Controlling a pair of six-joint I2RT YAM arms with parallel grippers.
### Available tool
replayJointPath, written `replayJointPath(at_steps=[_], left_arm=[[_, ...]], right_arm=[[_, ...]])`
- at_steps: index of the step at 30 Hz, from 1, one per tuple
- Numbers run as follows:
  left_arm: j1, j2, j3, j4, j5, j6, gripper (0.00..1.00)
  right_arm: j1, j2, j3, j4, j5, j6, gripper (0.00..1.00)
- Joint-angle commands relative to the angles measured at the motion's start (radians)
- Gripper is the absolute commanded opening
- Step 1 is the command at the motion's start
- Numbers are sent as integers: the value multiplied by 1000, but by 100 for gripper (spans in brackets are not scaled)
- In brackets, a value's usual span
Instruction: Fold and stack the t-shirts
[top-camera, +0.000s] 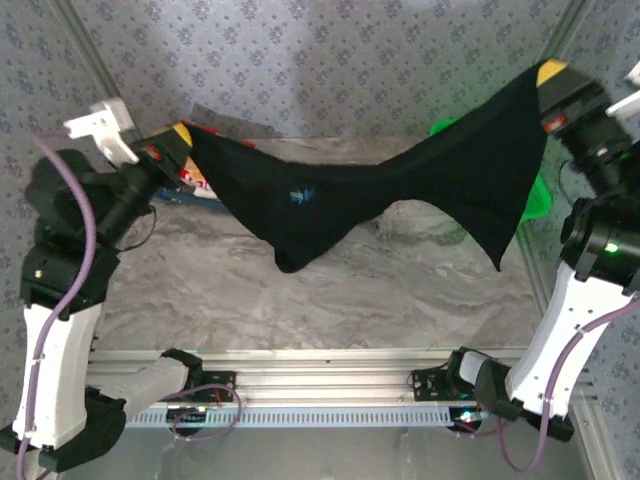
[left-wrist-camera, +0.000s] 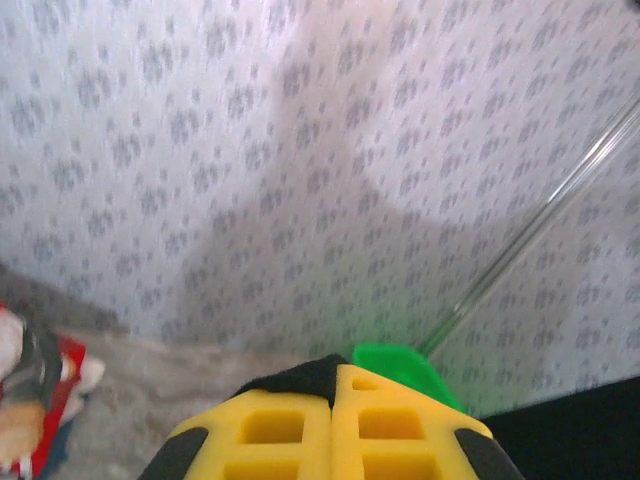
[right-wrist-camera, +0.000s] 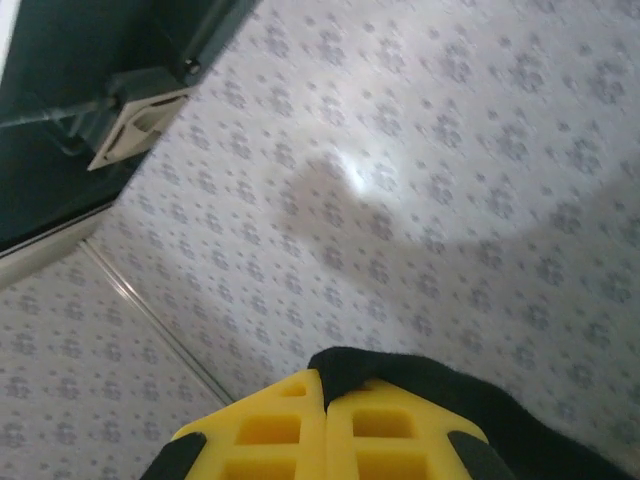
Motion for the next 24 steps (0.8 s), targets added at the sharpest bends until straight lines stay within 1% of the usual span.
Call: replayJointPath(at_steps=[1,2,4,7,10,13,17,19,22,24], left_arm=[[14,27,165,-42,-7,38,0],[14,38,205,-82,-9,45,0],[14,53,248,-113,-29,58,0],[14,59,246,-118,-69,76,0],[19,88,240,-91,-58,78,0],[46,149,254,-54,3,52,0],[137,275,314,15,136,-20,0],[156,344,362,33,169,-30,0],[173,479,508,36,222,-25,0],[191,609,687,-3,272,-35,0]], right_arm=[[-36,155,233,-43,-58,117,0],[-42,199,312,-46,-65,145,0],[-51,253,400,-46,-72,178,0],[-79,269,406,-12,-85,213,0],[-90,281,394,6,-93,213,0],[-94,314,401,34,-100,218,0],[-95,397,454,61,-102,233,0],[-93,440,469,77,-103,241,0],[-88,518,516,111,-104,259,0],[-82,588,581,127,-103,283,0]])
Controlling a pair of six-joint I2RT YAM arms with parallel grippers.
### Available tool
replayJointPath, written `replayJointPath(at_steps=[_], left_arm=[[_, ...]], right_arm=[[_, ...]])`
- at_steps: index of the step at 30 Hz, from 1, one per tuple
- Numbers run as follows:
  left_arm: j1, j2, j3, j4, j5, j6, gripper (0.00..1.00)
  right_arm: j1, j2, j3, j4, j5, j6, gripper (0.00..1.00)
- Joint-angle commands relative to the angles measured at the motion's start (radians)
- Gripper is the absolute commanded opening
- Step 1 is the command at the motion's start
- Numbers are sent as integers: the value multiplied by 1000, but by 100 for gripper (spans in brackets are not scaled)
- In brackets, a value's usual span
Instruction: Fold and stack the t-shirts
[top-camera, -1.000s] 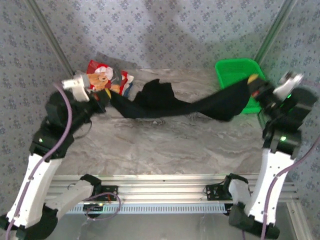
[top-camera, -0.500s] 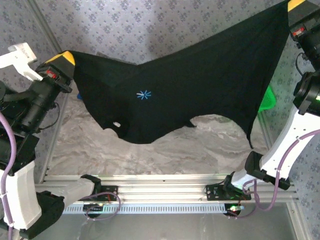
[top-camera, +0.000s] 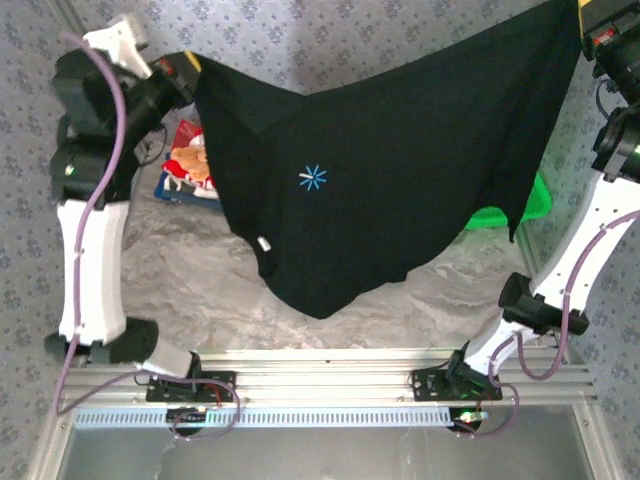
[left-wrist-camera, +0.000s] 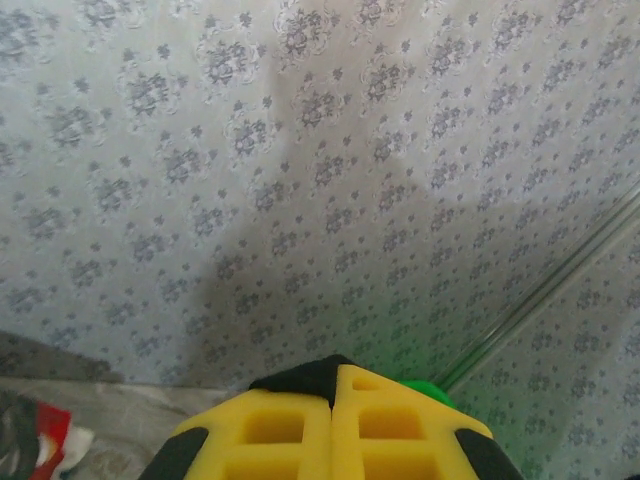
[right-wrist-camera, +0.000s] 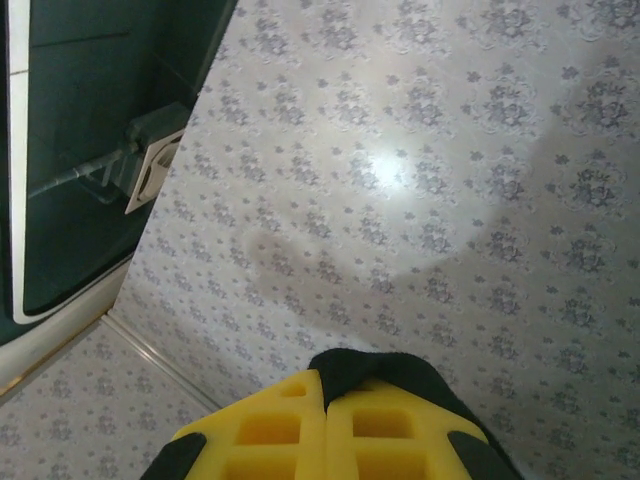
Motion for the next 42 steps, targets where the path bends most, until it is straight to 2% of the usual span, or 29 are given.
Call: replayJointPath(at_steps=[1,3,5,8,10,14,17,20,24,27,29,31,32,34,35,39,42], left_arm=[[33,142,275,20,114,-31,0],[55,306,525,-3,162,-75,0],[96,443,694,48,228,-186,0],[154,515,673,241,281,-349,0],[167,519,632,325,298,-367,0],[188,539,629,335,375,-356,0],[211,534,632,248,417,-285,0],[236,507,632,92,443,-181,0],[232,471,623,-255,410,36,0],[227,361,402,-354,333,104,0],[223,187,44,-256,280,134,0],[254,-71,-468,-5,229,87,0],[281,-159,-633,69,247,67,0],[316,-296,-894,101,260,74,0],[319,-337,-978,100,278,93,0],[347,-484,-1297,77,218,159,0],[410,-549,-1428,62,223,168,0]], right_arm=[[3,101,97,82,2,56,0],[6,157,143,110,7,85,0],[4,186,160,133,22,108,0],[1,194,162,176,38,117,0],[1,184,162,165,31,95,0],[5,117,99,78,-5,-15,0],[5,7,-59,54,-18,-107,0],[4,-145,-251,-7,-14,-244,0],[42,-427,-728,1,15,-396,0],[84,-648,-1102,22,74,-455,0],[112,-762,-1309,13,79,-495,0],[123,-876,-1522,19,100,-517,0],[123,-917,-1592,26,92,-517,0],[127,-1002,-1712,-49,126,-525,0],[128,-1045,-1768,-62,121,-517,0],[129,-1226,-1966,-173,161,-458,0],[130,-1323,-2021,-296,229,-434,0]])
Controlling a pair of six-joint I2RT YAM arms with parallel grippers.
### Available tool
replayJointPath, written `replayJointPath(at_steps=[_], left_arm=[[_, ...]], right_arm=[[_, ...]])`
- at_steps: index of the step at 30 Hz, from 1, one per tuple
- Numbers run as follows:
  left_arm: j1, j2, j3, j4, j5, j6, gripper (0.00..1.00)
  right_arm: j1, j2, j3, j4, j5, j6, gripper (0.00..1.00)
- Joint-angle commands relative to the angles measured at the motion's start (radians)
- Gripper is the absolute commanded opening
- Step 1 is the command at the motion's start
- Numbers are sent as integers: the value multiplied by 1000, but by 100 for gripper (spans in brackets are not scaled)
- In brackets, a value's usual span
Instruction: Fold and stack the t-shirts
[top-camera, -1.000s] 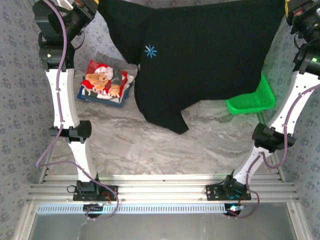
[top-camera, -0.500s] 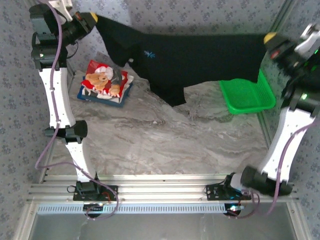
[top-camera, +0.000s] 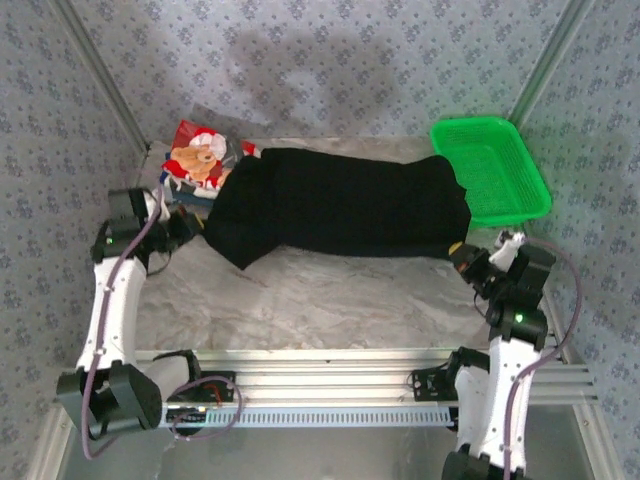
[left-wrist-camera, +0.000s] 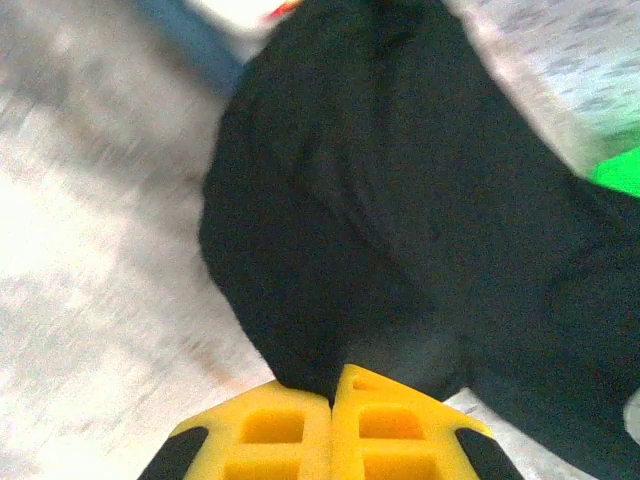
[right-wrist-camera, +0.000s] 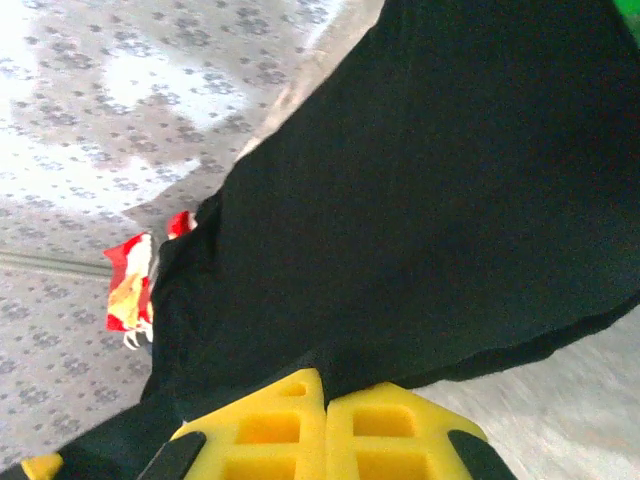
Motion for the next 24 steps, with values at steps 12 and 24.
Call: replayJointPath(at_steps=[12,24], left_arm=[[92,-214,-118,-170,-194,6,0],[85,-215,-266,0,-247,-123,0]], right_arm=[[-11,-263,-54,-508,259,-8,0],[-12,-335,-122,-563,357,15,0]])
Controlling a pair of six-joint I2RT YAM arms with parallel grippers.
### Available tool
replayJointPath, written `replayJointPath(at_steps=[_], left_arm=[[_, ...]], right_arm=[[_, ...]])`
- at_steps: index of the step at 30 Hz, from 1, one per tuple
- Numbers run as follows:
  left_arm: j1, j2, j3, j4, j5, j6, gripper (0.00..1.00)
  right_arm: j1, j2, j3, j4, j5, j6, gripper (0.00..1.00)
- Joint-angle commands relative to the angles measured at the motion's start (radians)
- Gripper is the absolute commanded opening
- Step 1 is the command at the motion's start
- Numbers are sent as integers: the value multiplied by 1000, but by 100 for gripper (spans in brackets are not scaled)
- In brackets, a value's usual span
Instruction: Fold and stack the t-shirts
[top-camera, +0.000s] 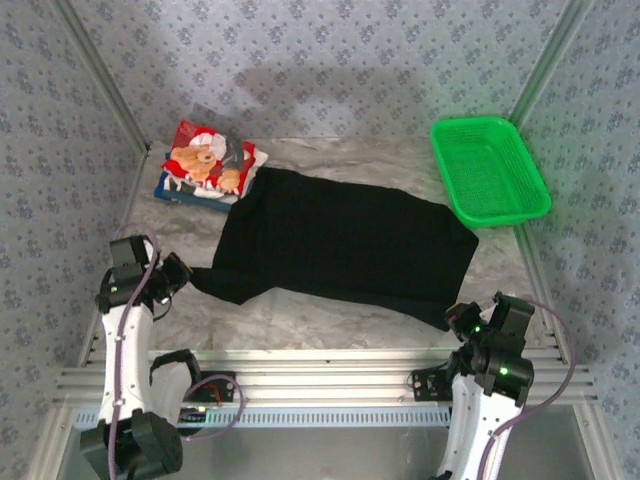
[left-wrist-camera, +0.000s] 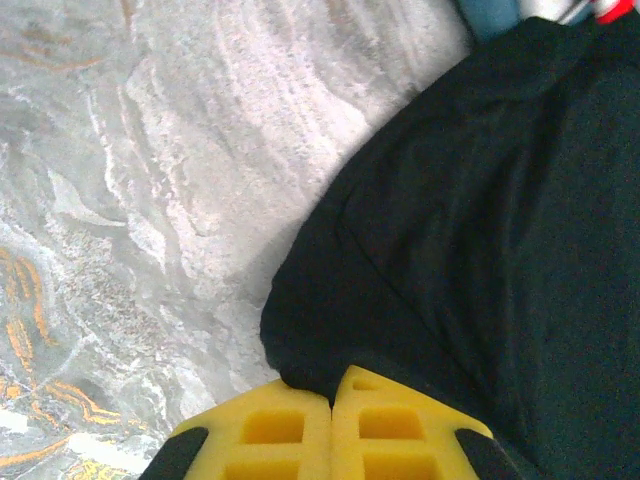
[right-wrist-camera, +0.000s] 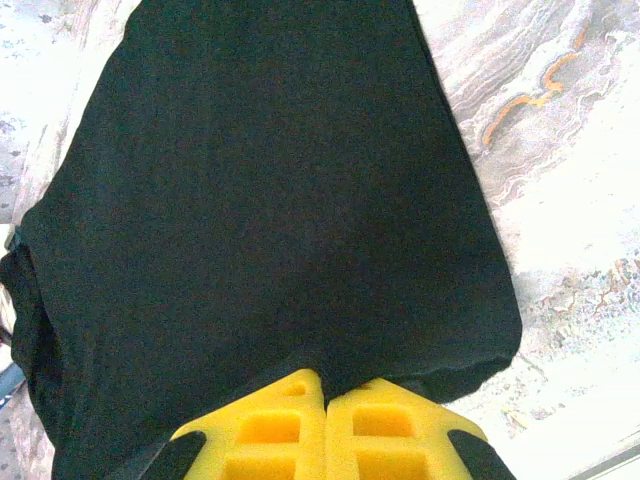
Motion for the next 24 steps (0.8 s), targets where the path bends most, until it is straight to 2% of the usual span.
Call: replayJointPath(at_steps=[1,3,10,13,24], left_arm=[[-7,55,-12,117,-64,-34,0],[-40,100,3,143,-91,-27,0],[-254,262,105,172,-243,33,0],[-317,325,126,178,-301,53,0],[-337,508,244,195,-331,112,0]], right_arm=[[-9,11,-45,-17,75,10,0],[-10,35,-58,15,71,18,0],[-19,140,-96,123,92,21,0],[-25,158,-107,156,117,35,0],[-33,289,-121,272,147,33,1]])
